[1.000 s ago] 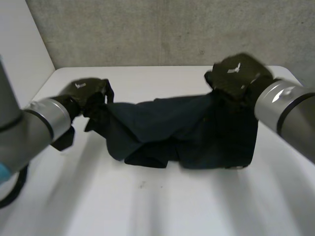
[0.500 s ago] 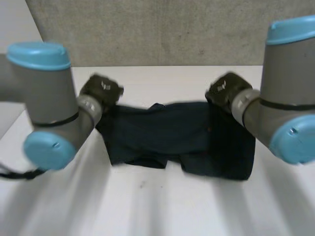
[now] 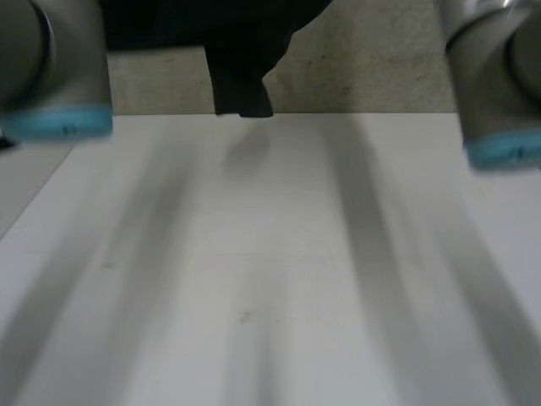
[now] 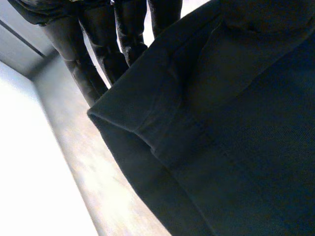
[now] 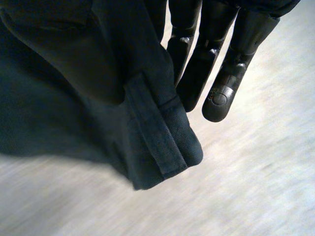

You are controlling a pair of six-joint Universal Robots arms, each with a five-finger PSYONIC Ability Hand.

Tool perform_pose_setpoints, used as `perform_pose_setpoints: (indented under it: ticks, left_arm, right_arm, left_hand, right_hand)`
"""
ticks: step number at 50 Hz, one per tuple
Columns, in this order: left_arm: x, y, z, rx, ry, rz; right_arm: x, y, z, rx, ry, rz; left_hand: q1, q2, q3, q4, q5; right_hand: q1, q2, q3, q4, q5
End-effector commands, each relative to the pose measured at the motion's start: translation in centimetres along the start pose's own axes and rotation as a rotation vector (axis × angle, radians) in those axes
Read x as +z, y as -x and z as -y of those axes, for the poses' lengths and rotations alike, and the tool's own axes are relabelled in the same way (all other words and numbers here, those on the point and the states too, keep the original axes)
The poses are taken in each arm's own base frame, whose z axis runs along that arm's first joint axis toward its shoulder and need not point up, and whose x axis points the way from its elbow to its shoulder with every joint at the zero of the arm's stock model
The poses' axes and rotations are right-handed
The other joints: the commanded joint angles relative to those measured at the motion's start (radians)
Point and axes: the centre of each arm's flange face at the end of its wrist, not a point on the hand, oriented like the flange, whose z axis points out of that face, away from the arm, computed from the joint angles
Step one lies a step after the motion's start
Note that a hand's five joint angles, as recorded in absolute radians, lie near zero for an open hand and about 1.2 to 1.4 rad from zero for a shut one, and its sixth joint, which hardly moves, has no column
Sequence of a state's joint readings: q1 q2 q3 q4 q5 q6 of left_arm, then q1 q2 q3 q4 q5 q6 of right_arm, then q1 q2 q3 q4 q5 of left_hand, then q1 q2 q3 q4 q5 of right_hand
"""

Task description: Fold the shorts.

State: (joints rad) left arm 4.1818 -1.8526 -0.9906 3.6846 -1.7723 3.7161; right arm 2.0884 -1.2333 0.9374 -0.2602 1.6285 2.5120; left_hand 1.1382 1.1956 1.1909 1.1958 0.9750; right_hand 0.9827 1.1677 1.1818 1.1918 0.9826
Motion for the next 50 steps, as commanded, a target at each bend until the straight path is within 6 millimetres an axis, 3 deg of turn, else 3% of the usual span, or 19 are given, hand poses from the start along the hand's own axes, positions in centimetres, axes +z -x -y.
perform_pose_setpoints:
  ticks: [1,2,3,6,7,10,13,17,24,37,45,50]
  left_arm:
    - [-10.6,-3.5,-9.4,-0.011,0.356,-0.257]
    - [-11.8,-3.7,-10.2,-0.009,0.390,-0.284]
    - [-14.5,-4.5,-12.0,-0.003,0.458,-0.345]
    - [-18.9,-6.0,-15.4,0.017,0.587,-0.452]
    - [-21.3,-6.9,-16.9,0.023,0.650,-0.507]
    - [-23.8,-7.4,-18.6,0.038,0.735,-0.553]
    - [-25.2,-7.1,-18.9,0.051,0.787,-0.580]
    - [-25.6,-6.0,-17.5,0.058,0.837,-0.604]
    - [-26.5,-3.4,-14.4,0.078,0.940,-0.649]
    - [-32.1,-0.3,-10.0,0.108,1.226,-0.832]
    - [-31.8,1.7,-5.7,0.186,1.214,-0.937]
    - [-30.5,2.0,-4.8,0.271,1.116,-0.978]
  right_arm:
    - [-6.3,5.8,-8.1,-0.027,0.320,0.254]
    - [-7.8,7.5,-10.7,-0.036,0.397,0.311]
    - [-8.6,8.3,-11.8,-0.040,0.436,0.341]
    - [-12.1,11.4,-15.7,-0.051,0.602,0.471]
    - [-12.9,12.0,-16.4,-0.051,0.639,0.503]
    - [-14.9,13.3,-18.0,-0.051,0.744,0.579]
    - [-15.3,13.1,-18.1,-0.047,0.765,0.588]
    - [-15.4,12.4,-17.1,-0.030,0.761,0.581]
    - [-15.9,9.6,-13.4,-0.044,0.713,0.566]
    - [-23.6,8.1,-11.9,-0.142,0.927,0.860]
    - [-25.5,5.0,-8.1,-0.187,0.954,0.951]
    - [-26.0,4.5,-7.0,-0.171,0.959,1.037]
  left_hand:
    - [0.258,0.201,0.205,0.200,0.247]
    - [0.258,0.201,0.205,0.200,0.247]
    - [0.258,0.201,0.205,0.200,0.247]
    - [0.258,0.201,0.205,0.200,0.247]
    - [0.258,0.201,0.205,0.200,0.247]
    - [0.258,0.201,0.205,0.200,0.247]
    - [0.258,0.201,0.205,0.200,0.247]
    - [0.258,0.201,0.205,0.200,0.247]
    - [0.258,0.201,0.205,0.200,0.247]
    - [0.258,0.201,0.205,0.200,0.247]
    - [0.258,0.201,0.205,0.200,0.247]
    - [0.258,0.201,0.205,0.200,0.247]
  right_hand:
    - [0.414,0.229,0.214,0.204,0.239]
    - [0.414,0.229,0.214,0.204,0.239]
    - [0.414,0.229,0.214,0.204,0.239]
    - [0.414,0.229,0.214,0.204,0.239]
    - [0.414,0.229,0.214,0.204,0.239]
    - [0.414,0.229,0.214,0.204,0.239]
    - [0.414,0.229,0.214,0.204,0.239]
    - [0.414,0.229,0.214,0.204,0.239]
    - [0.414,0.229,0.214,0.204,0.239]
    - [0.414,0.229,0.214,0.204,0.239]
    - [0.414,0.229,0.214,0.204,0.239]
    - [0.414,0.229,0.214,0.204,0.239]
